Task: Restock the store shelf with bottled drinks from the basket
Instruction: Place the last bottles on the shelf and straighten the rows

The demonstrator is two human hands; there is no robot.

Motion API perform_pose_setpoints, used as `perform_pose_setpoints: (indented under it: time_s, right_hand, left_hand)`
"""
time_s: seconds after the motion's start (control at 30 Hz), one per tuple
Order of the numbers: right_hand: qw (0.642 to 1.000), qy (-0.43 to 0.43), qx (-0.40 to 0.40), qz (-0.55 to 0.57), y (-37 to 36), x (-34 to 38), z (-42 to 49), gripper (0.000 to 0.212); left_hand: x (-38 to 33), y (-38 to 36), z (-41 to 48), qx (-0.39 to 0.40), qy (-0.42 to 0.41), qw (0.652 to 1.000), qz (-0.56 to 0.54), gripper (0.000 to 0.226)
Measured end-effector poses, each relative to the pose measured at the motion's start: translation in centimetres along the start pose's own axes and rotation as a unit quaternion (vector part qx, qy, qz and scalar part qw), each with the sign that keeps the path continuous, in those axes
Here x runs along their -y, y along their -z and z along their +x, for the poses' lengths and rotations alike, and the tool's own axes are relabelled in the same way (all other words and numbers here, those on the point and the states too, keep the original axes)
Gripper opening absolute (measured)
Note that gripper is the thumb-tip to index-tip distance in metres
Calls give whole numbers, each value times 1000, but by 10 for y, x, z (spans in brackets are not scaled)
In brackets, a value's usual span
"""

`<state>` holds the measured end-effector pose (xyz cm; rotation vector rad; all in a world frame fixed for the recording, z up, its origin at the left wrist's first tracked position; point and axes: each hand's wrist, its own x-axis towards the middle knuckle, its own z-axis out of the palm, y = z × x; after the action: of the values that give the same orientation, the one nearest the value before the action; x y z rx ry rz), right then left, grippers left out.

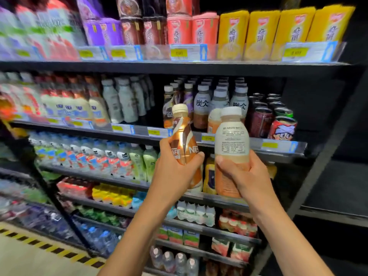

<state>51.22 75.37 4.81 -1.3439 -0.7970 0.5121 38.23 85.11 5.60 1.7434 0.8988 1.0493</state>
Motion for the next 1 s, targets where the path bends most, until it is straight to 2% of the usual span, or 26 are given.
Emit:
perform_pose_setpoints:
  time_s: [0.1,0.3,0.4,0.6,0.7,1.0]
  right_hand:
    - [1000,-5,-16,0,-17,-8,29,35]
    - [997,3,-70,-25,-28,-10,85,31]
    - [994,11,-92,-60,-25,-7,108,37]
    - [979,9,-156,-133,-18,-10,148,42]
    - [973,1,-184,-141,-13,-12,164,43]
    - [967,-4,-210,-141,3,-18,194,45]
  left_hand:
    - [10,5,34,-11,4,1000,0,46]
    - [21,6,98,30,9,999,-14,33]
    - [22,2,127,43,-4,999,-3,30]
    - [29,-8,180,67,-27,996,44,36]
    - [36,-14,200,41,-50,995,72,47]
    - [44,-40,217,-25,-124,967,223,52]
